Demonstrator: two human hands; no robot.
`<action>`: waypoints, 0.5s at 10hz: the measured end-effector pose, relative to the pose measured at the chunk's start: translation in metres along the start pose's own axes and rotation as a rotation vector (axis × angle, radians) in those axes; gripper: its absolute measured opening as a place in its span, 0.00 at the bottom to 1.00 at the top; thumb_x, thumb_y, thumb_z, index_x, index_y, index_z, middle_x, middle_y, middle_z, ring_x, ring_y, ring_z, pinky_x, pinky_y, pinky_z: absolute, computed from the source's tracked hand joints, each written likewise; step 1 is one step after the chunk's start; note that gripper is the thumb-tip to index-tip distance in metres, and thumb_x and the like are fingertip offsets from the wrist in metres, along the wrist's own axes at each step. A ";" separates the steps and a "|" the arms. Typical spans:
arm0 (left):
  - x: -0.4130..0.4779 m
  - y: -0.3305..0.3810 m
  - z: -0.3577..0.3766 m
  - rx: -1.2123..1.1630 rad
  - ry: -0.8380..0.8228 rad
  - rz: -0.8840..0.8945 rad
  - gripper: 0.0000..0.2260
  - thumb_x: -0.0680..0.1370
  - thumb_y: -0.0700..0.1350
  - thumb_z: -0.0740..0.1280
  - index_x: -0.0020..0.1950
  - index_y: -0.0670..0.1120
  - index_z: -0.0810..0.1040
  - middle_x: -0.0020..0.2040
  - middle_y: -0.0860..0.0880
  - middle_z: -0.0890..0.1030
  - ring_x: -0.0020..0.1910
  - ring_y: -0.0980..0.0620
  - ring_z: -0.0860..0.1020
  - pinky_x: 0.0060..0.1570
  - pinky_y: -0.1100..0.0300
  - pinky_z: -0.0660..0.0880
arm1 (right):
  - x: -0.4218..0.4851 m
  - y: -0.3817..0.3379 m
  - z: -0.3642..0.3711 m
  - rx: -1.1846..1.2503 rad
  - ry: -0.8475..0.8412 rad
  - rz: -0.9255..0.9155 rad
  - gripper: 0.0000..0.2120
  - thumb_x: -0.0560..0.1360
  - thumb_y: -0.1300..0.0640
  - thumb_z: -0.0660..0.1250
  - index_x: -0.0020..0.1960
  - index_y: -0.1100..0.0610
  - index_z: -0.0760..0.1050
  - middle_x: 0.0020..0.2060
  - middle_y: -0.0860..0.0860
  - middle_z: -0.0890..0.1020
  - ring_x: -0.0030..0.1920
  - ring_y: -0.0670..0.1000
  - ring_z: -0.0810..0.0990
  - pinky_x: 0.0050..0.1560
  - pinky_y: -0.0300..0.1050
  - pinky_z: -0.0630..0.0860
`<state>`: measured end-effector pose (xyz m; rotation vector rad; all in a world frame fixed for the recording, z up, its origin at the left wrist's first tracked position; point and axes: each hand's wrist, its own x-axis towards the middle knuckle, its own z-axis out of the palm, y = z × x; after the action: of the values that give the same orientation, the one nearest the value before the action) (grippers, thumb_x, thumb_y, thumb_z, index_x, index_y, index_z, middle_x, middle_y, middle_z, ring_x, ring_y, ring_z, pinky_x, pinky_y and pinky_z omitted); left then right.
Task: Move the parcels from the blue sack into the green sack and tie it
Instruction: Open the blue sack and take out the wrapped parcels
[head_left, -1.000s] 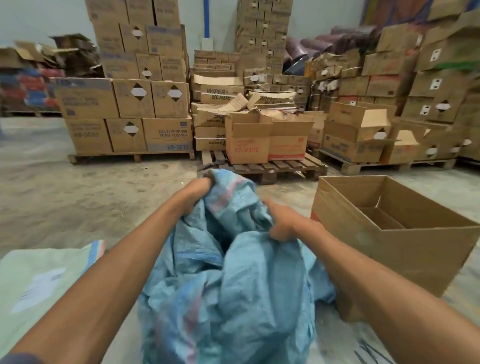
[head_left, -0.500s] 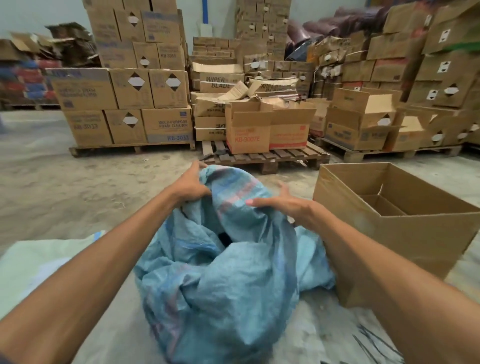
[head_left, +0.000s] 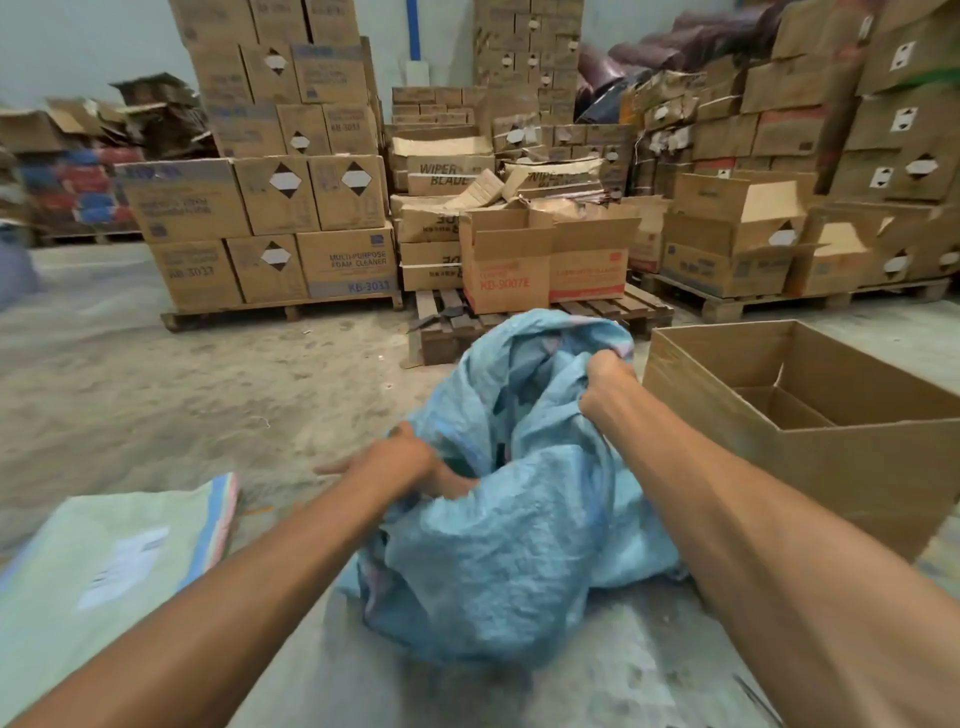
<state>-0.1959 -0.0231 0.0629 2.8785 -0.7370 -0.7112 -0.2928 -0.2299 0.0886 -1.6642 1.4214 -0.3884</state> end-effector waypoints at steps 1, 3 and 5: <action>-0.007 -0.009 0.026 0.001 -0.101 -0.002 0.55 0.61 0.79 0.63 0.76 0.43 0.61 0.64 0.44 0.76 0.57 0.44 0.78 0.58 0.51 0.76 | 0.005 0.008 -0.006 1.159 0.134 0.368 0.17 0.80 0.51 0.60 0.66 0.57 0.74 0.58 0.53 0.81 0.55 0.56 0.82 0.53 0.51 0.80; 0.021 -0.026 0.025 -1.150 -0.338 -0.081 0.12 0.83 0.37 0.55 0.53 0.35 0.77 0.49 0.39 0.80 0.44 0.42 0.77 0.61 0.48 0.72 | 0.014 0.033 -0.016 0.334 -0.141 -0.005 0.50 0.47 0.47 0.76 0.69 0.55 0.69 0.57 0.60 0.83 0.50 0.60 0.84 0.53 0.63 0.81; 0.028 -0.015 -0.042 -1.822 -0.086 -0.078 0.18 0.85 0.41 0.52 0.74 0.39 0.67 0.75 0.47 0.68 0.73 0.49 0.67 0.63 0.64 0.69 | -0.046 0.021 -0.016 -0.416 -0.297 -0.075 0.58 0.60 0.19 0.66 0.79 0.53 0.60 0.77 0.59 0.64 0.74 0.61 0.67 0.77 0.60 0.60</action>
<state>-0.1485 -0.0243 0.0852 1.1812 0.1452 -0.8057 -0.3308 -0.1941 0.0951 -2.0133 1.2741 0.1242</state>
